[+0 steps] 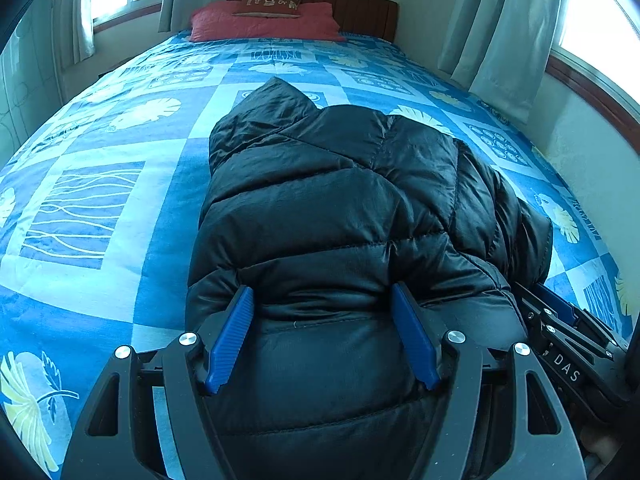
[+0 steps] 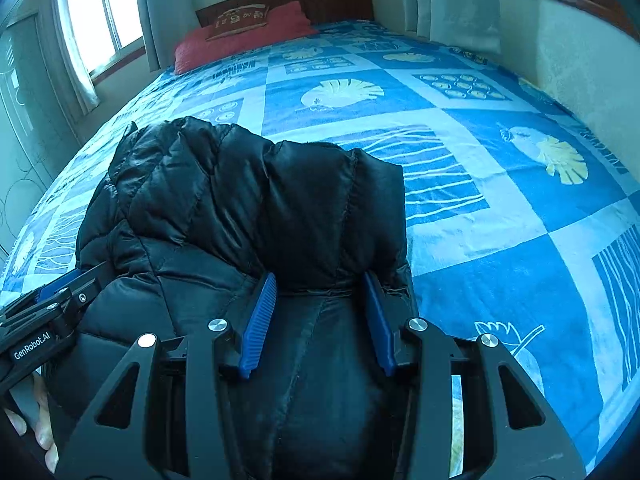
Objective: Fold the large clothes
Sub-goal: 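Grasp the folded jacket bundle with both grippers and lift it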
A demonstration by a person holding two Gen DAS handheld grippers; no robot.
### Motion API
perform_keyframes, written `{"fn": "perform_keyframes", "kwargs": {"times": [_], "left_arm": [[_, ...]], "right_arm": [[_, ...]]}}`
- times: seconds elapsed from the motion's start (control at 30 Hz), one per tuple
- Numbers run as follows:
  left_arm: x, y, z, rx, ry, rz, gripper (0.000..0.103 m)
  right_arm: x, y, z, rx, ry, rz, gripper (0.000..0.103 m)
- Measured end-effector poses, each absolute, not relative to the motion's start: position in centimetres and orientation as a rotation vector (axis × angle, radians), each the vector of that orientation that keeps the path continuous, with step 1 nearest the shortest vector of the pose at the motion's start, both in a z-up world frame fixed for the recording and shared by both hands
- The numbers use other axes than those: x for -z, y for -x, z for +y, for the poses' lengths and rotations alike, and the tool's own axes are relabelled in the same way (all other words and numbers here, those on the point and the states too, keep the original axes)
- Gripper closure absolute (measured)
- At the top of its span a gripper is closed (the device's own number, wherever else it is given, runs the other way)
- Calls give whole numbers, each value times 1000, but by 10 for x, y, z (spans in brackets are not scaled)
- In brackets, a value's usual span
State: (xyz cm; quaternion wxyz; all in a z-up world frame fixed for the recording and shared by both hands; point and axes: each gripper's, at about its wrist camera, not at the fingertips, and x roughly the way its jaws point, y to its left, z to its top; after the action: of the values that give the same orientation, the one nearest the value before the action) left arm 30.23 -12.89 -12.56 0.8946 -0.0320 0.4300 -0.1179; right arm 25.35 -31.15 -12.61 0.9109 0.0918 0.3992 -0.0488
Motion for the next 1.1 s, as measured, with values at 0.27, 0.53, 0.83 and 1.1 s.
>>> {"fn": "perform_keyframes", "kwargs": {"times": [0.27,0.53,0.83,1.1], "left_arm": [[106,-287,-98,234,160,887,34],[126,-263,-35,175,565,980,34],[159,-258,-27,269,835,1008,18],[185,-265,-18,348,1046,1043,13]], "right_arm": [[101,-229,-320,98,-243,774,57],[105,-210,-347,120,-362,805,40],[153,-212,-386,1,-727,861,18],[174,-220,-391,-150,-869,860,10]]}}
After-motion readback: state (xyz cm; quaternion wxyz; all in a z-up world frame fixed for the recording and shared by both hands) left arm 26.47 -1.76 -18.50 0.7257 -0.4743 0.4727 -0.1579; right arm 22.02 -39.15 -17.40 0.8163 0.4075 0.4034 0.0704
